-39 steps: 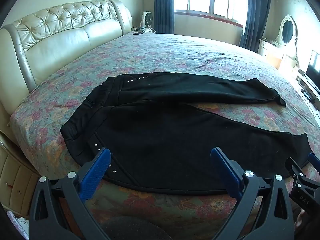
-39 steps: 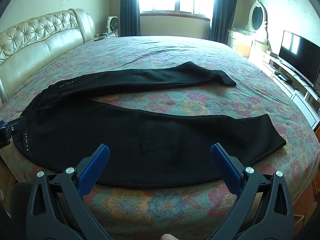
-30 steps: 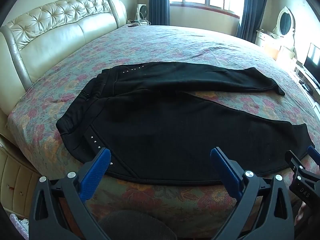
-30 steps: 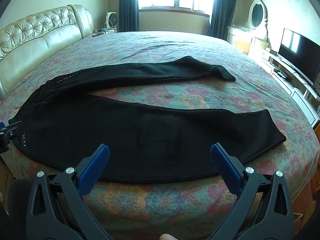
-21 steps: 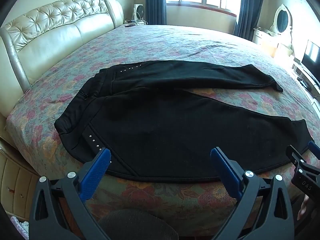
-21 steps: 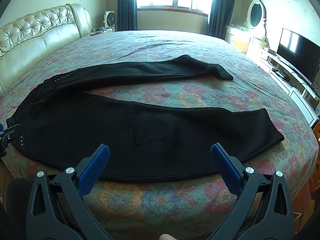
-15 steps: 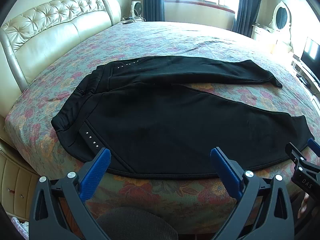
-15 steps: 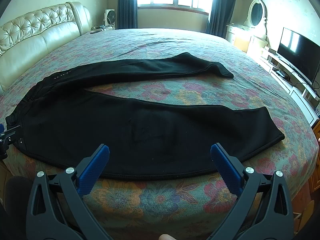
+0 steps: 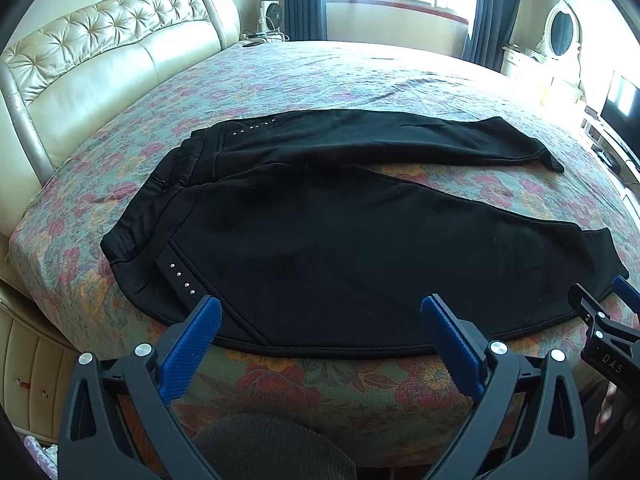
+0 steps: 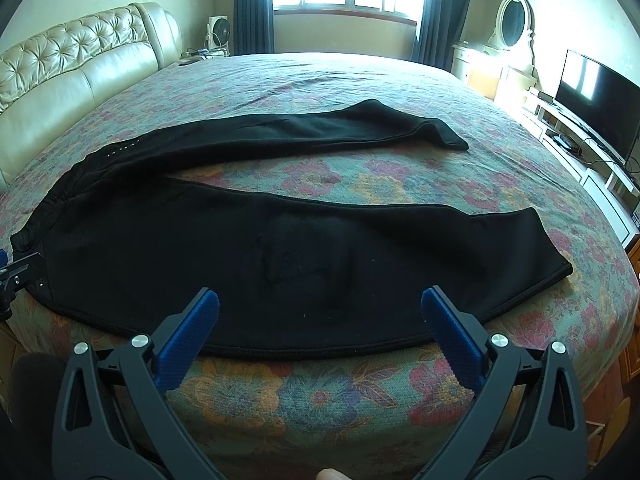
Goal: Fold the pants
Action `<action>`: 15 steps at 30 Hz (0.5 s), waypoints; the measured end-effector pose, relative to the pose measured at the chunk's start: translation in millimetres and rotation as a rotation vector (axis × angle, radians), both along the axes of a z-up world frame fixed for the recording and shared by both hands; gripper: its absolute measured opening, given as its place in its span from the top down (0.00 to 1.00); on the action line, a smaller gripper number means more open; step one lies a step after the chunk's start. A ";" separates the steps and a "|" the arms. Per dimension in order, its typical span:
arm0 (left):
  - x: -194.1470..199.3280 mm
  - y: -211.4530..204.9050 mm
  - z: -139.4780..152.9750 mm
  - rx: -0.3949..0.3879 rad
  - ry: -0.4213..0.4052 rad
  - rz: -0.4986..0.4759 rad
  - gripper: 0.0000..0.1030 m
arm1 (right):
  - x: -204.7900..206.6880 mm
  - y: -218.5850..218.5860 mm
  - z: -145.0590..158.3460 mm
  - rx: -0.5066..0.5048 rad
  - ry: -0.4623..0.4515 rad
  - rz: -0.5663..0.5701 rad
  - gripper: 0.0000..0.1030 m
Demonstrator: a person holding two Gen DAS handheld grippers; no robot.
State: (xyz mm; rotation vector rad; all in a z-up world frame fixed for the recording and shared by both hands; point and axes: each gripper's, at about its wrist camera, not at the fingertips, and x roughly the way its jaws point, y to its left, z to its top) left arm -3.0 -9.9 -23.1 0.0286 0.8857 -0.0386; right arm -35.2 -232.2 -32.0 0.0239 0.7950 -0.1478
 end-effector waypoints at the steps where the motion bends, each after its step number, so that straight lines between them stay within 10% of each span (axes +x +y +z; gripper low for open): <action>1: -0.2 -0.5 0.2 0.001 0.000 -0.003 0.04 | 0.0 0.2 -0.4 0.000 0.001 0.001 0.02; 15: -1.1 -2.4 3.3 0.005 0.000 -0.014 0.04 | -2.9 -0.9 3.0 0.003 -0.009 -0.009 0.02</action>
